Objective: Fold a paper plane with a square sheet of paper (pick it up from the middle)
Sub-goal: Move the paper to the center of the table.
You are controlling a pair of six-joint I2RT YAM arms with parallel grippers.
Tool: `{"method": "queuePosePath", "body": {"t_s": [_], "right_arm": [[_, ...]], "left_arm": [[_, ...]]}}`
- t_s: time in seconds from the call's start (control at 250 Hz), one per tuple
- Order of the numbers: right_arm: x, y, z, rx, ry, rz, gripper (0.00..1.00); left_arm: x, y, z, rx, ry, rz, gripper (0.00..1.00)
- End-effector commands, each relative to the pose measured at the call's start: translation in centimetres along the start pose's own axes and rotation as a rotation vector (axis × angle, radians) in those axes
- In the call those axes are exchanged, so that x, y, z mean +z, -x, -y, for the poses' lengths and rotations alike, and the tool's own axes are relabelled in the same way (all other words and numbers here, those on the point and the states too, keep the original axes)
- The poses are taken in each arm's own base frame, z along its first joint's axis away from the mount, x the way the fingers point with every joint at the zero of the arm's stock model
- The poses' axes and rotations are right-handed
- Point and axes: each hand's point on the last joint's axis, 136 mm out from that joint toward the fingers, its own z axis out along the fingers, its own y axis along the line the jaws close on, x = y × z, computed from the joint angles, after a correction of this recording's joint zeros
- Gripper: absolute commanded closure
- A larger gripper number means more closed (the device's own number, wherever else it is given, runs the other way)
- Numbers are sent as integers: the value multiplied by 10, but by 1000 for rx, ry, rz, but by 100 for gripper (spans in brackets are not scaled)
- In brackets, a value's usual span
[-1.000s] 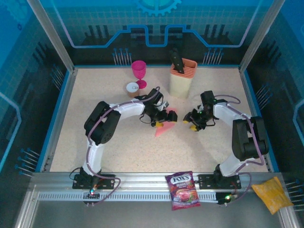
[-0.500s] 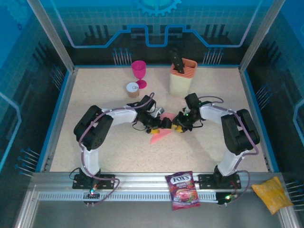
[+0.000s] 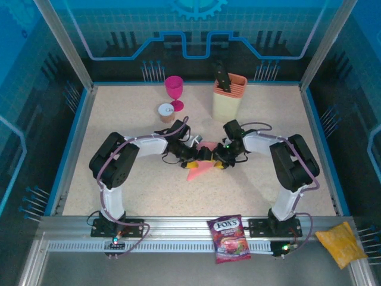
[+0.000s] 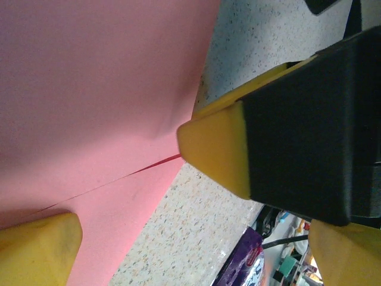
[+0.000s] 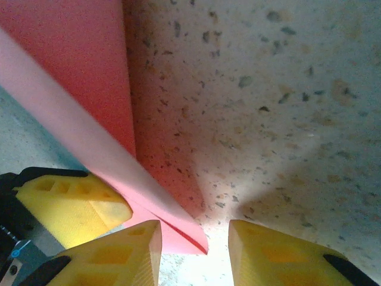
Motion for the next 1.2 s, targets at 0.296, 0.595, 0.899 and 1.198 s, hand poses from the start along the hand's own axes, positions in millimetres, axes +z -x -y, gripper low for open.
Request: {"method": "queuePosePath", "body": {"t_s": [0.296,0.595,0.899,1.198], "right_arm": [[19,-22,-5,2,6,-83,80],[12,-25,-5,8,-7,-76,100],[2,-24,-7,43,-28,-47,100],[-7,-22,-21,85,-9,-41,100]], "left_arm": [[0,-4,-19,-54,33,-1,0],[-42,16,-12,31,137,120,0],[-98,2,-30,184,366,393,0],[-83,-42,-11,471,451,298,4]]}}
